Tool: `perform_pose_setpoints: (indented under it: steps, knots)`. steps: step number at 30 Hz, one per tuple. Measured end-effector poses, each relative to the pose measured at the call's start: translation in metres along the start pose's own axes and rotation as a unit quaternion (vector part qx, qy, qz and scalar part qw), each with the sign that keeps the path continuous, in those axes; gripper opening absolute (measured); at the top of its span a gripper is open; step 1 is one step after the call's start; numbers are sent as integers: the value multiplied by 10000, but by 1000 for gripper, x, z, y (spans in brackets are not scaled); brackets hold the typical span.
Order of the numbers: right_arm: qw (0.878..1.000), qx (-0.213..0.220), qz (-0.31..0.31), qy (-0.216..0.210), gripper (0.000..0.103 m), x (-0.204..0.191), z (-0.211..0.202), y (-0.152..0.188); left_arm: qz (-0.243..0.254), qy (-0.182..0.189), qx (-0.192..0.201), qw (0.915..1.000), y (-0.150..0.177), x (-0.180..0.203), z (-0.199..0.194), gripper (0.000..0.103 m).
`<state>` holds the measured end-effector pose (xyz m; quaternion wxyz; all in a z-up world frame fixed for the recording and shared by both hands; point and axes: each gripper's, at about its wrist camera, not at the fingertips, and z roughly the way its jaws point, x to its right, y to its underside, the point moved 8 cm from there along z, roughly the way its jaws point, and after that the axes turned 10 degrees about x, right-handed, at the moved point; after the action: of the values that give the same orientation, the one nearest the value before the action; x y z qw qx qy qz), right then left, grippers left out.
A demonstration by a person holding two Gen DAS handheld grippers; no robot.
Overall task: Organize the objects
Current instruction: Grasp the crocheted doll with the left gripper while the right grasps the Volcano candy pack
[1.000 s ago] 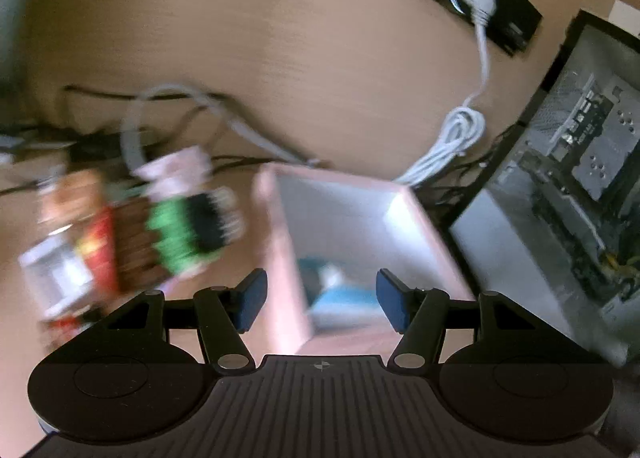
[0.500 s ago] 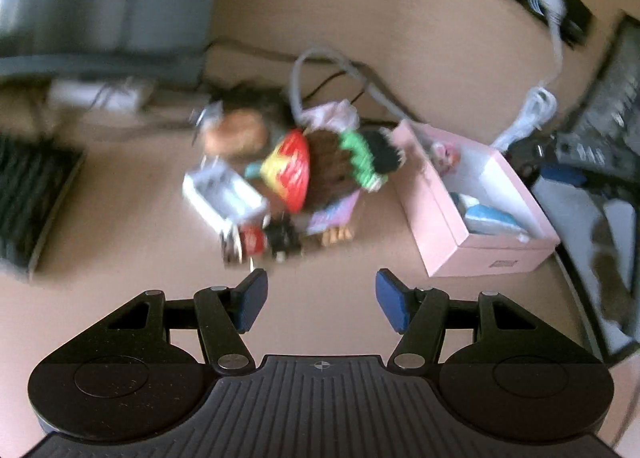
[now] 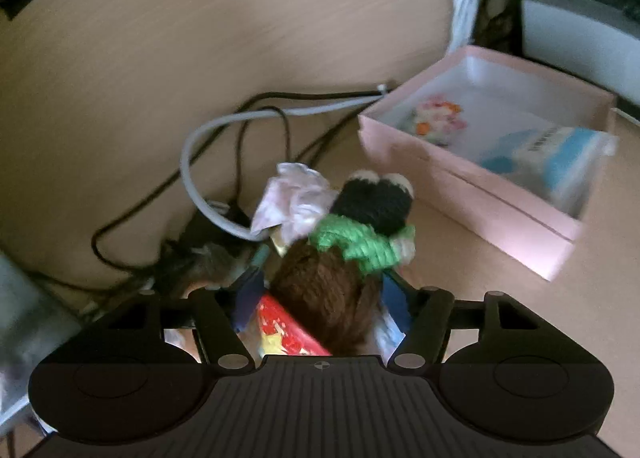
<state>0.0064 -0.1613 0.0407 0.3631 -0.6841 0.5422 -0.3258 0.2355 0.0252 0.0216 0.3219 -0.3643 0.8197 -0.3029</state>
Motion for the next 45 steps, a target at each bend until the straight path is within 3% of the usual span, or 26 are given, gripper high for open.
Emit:
perform_pose_setpoints:
  steps: [5,8,16,22,28,30,34,41,43,45]
  knots:
    - [9995,-167,152,217,94,1,-7,15,-716,57,-385,9967,4,-7,34,72]
    - [9993,-194,165,271,94,1,-8,19,-1015,-55,-294,9944,8,-7,32,68]
    - [9997,-205,-74,119,94,-9,15,14,-1997,261,18,9795,25,-1,-41,66]
    - [9984,-63,-437,-367,94,-43,46,0,-3120,63,157,9499,66,5,-132,66]
    - [9944,269,-773,-672,92,-82,79,-24,-4438,-548,-13,8945,137,6,-189,66]
    - [9924,417,-872,-765,82,-95,92,-35,-4584,-627,-59,8865,153,6,-203,66]
    - [9939,459,-755,-654,75,-115,132,-58,-4589,-836,-78,8845,170,5,-230,66]
    - [9944,258,-1010,187,74,-125,209,-68,-4587,-969,-58,8833,182,6,-251,66]
    - [9951,77,-969,174,64,-122,217,-63,-4603,-910,-76,8831,185,6,-249,66]
    - [9963,-146,-840,132,48,-118,216,-56,-4609,-735,-72,8844,184,8,-243,66]
